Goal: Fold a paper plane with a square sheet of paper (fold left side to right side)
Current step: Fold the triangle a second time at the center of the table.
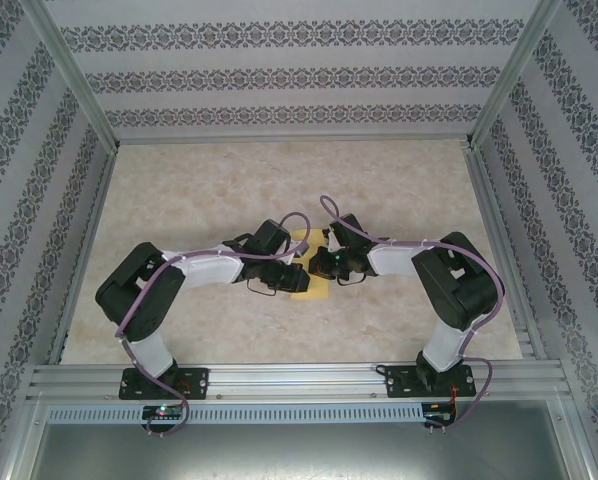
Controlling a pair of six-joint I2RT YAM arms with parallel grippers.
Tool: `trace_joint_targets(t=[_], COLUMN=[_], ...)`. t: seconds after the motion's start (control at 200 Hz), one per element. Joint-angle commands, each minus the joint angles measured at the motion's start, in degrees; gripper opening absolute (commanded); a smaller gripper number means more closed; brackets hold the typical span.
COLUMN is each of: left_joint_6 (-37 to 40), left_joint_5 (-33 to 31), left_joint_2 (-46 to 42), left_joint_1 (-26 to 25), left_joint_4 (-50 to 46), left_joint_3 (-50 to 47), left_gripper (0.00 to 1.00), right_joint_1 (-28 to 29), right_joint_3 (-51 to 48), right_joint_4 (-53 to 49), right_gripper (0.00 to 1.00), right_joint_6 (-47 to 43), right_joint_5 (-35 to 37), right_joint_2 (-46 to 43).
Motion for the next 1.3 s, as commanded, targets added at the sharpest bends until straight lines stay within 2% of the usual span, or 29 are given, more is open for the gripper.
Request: trace_joint_targets(t=[0.0,0.365,0.924,1.294], left_joint_6=[-0.2,2.2,1.8,-0.4], left_joint_5=[-0.5,-5.6,-7.4,-6.6], left_joint_2=[2.0,2.3,0.1,-6.2], left_joint_1=[-0.4,-0.4,-0.1,1.7], left_joint_4=[1.0,-3.0,-3.8,-3.7], left_joint_3=[1.1,0.5,-3.1,-9.5], left_gripper=[0.15,0.13,0.11,0.07], right_joint_1=[0.1,0.2,-0.2,-0.5], right_joint_3=[-0.5,-0.4,0.0,0.2], right_joint_4=[-5.2,-6.8,-8.4,-8.9], right_gripper=[0.0,0.0,0.0,0.0], right_joint_6=[-1.4,-2.2,-3.0,-3.3], right_joint_5=[2.8,3.5,4.0,4.1], right_joint_2=[1.9,1.5,1.6,1.6])
